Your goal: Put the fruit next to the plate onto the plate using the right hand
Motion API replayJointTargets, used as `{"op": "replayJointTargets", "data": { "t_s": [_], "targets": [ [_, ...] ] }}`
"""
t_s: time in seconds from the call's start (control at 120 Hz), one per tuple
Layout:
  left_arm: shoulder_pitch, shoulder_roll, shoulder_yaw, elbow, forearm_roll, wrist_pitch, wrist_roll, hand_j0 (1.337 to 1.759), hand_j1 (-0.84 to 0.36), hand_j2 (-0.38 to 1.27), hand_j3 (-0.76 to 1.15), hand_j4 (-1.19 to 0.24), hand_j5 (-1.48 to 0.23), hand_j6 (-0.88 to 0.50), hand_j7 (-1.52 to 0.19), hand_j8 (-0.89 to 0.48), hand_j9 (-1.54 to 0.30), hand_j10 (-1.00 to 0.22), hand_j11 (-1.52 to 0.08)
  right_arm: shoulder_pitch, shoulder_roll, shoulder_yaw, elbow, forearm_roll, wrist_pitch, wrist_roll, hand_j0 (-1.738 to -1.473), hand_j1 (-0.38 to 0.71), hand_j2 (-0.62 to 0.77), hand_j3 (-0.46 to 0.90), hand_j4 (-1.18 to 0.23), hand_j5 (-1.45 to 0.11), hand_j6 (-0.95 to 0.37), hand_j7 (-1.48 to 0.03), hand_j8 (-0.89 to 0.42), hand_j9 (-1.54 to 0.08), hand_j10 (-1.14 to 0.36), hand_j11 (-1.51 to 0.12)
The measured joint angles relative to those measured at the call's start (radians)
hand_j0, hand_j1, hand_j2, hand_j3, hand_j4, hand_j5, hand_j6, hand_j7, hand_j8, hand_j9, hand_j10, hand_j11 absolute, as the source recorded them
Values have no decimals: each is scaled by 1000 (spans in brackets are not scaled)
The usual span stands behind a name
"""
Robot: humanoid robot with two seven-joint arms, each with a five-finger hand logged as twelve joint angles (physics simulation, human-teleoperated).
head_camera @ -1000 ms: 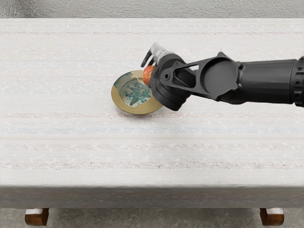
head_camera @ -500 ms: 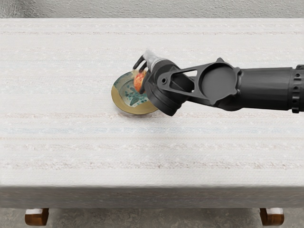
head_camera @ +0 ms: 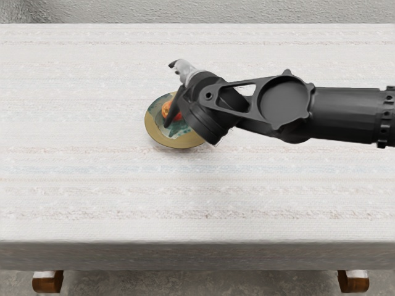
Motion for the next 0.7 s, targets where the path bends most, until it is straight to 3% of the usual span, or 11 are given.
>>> {"op": "replayJointTargets", "data": {
  "t_s": [0.142,0.3,0.7],
  "targets": [
    [0,0,0,0,0,0,0,1658,69,47,0,-234,-304,-234,-304,-234,-304,-234,-304,-67,-2,219,56,8,28,0,-1658,-261,-8,0,-79,-104,-77,-103,-75,-104,-79,-104],
    [0,0,0,0,0,0,0,1658,69,47,0,-234,-304,-234,-304,-234,-304,-234,-304,-221,-74,491,130,26,243,0,-1658,-279,-8,0,-61,-80,-61,-79,-60,-80,-61,-80],
    [0,0,0,0,0,0,0,1658,69,47,0,-234,-304,-234,-304,-234,-304,-234,-304,-563,-570,820,332,329,787,0,-1658,-292,-9,0,-48,-62,-47,-62,-47,-62,-48,-62]
  ]
}}
